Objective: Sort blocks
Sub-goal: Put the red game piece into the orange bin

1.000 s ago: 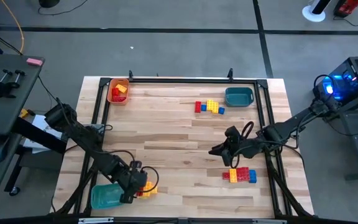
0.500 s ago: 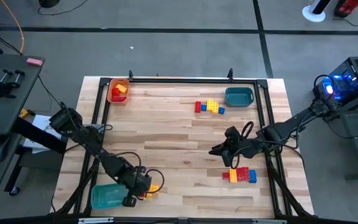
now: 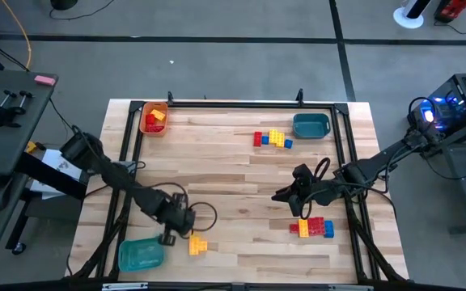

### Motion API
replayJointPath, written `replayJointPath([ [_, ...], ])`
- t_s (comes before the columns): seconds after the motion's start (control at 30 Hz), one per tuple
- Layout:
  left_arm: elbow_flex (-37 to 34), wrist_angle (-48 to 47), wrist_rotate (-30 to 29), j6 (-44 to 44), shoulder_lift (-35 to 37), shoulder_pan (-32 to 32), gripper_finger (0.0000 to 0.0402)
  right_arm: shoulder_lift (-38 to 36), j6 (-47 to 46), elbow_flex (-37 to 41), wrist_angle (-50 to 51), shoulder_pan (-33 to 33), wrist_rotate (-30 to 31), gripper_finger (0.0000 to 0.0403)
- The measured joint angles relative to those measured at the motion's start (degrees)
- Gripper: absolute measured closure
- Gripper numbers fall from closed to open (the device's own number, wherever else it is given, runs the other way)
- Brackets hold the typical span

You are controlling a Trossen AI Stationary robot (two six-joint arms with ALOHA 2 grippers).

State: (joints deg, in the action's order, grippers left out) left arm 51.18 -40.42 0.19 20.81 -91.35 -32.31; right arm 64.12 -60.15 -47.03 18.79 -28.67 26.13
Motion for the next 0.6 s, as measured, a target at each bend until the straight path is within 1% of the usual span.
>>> replayJointPath([
  [0.1,0.01,-6.46,-0.53,-5.15,0.71,1.61,0.0401,0.00,0.00,0.00,-0.04,0.00,0.13,0.0403],
  [0.17,0.53,-10.59,-1.12,-6.16,1.04,2.62,0.0401,0.00,-0.01,0.00,-0.08,0.00,0.17,0.0403],
  [0.33,3.21,-13.14,-1.29,-6.27,4.57,3.52,0.0401,0.00,-0.01,0.00,-0.23,0.00,0.15,0.0403],
  [0.37,3.45,-13.17,-1.58,-5.16,5.42,3.49,0.0401,0.00,-0.01,0.00,-0.23,0.00,0.17,0.0403],
  [0.4,3.63,-13.06,-2.41,-3.06,6.39,3.46,0.0401,0.00,-0.01,0.00,-0.23,0.00,0.16,0.0403],
  [0.47,3.72,-13.02,-4.42,4.36,8.33,3.33,0.0401,0.00,-0.01,0.00,-0.23,0.00,0.15,0.0403],
  [0.6,2.25,-12.82,-10.35,26.88,10.02,1.61,0.0401,0.00,0.00,0.00,-0.21,0.00,0.15,0.0403],
])
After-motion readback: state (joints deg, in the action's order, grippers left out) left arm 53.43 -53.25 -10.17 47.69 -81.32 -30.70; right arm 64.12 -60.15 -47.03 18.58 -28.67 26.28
